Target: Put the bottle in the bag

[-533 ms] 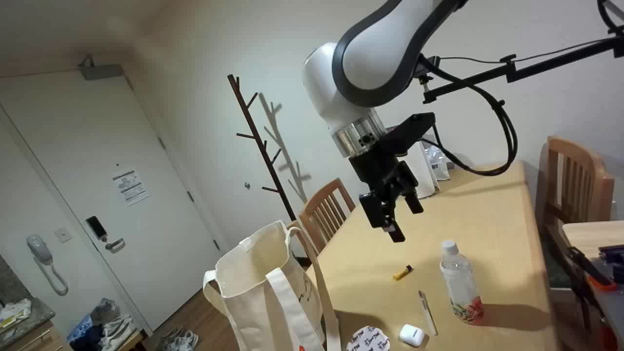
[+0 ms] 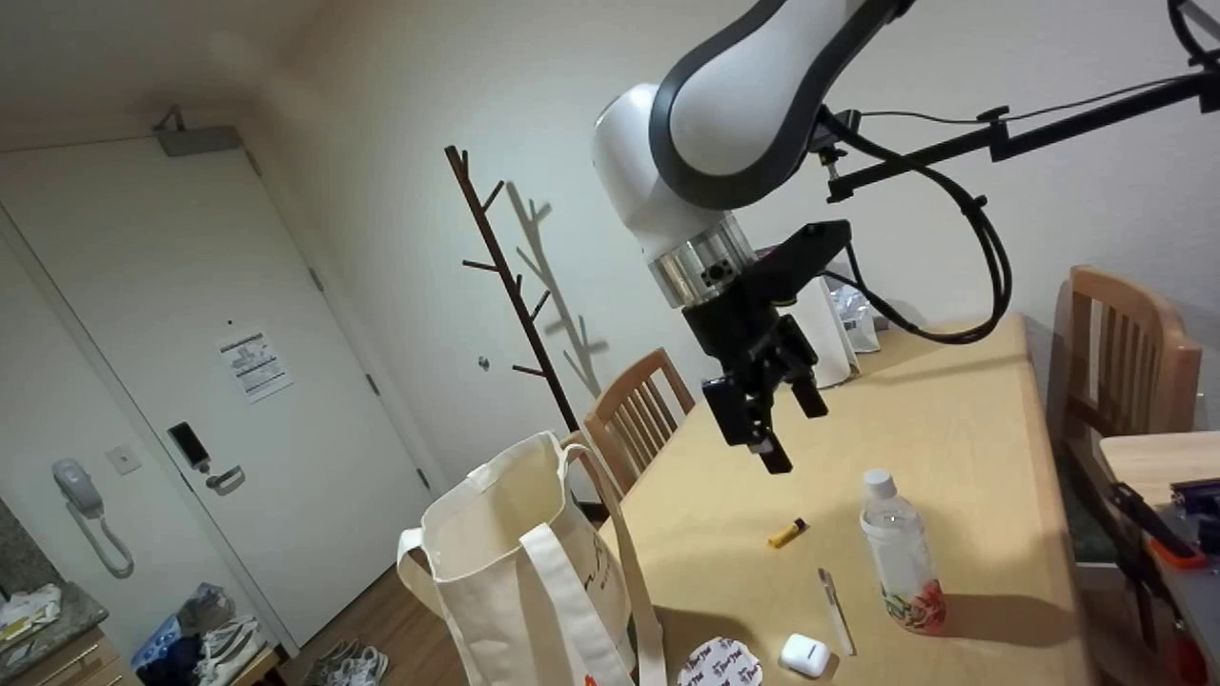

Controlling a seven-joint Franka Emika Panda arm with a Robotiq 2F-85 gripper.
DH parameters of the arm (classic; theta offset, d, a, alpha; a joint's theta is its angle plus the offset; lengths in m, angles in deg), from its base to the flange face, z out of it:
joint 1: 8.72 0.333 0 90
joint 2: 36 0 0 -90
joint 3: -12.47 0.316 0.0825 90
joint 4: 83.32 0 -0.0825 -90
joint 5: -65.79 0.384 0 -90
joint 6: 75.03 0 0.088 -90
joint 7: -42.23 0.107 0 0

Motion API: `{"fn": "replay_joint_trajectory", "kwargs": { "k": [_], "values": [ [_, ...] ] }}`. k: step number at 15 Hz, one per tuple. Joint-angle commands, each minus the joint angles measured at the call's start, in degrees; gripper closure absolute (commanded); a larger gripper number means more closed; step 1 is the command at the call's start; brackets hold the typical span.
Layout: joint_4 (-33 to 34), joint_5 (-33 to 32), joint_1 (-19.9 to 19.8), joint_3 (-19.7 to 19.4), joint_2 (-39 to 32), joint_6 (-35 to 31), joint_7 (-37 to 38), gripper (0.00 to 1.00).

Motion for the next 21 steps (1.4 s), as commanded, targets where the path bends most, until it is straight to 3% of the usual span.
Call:
{"fn": "replay_joint_trajectory", "kwargs": {
  "k": [1,3,7,11,14,15,21],
  "values": [
    [-3.3,-4.0,-0.2,-0.7,1.1,-4.8,-1.0,0.00],
    [-7.4,-8.5,-1.3,-1.8,1.5,-9.2,-2.0,0.00],
    [-18.6,-13.9,-3.4,-3.9,3.3,-25.6,1.1,0.00],
    [-25.9,-18.8,-5.8,-2.0,6.0,-33.1,8.2,0.00],
    [-27.6,-19.6,-6.6,-0.2,8.8,-30.8,12.0,0.00],
    [-25.4,-19.5,-6.7,0.3,7.6,-30.6,12.4,0.00],
    [-25.4,-16.9,-9.3,-2.8,6.7,-42.3,8.8,0.00]
  ]
}}
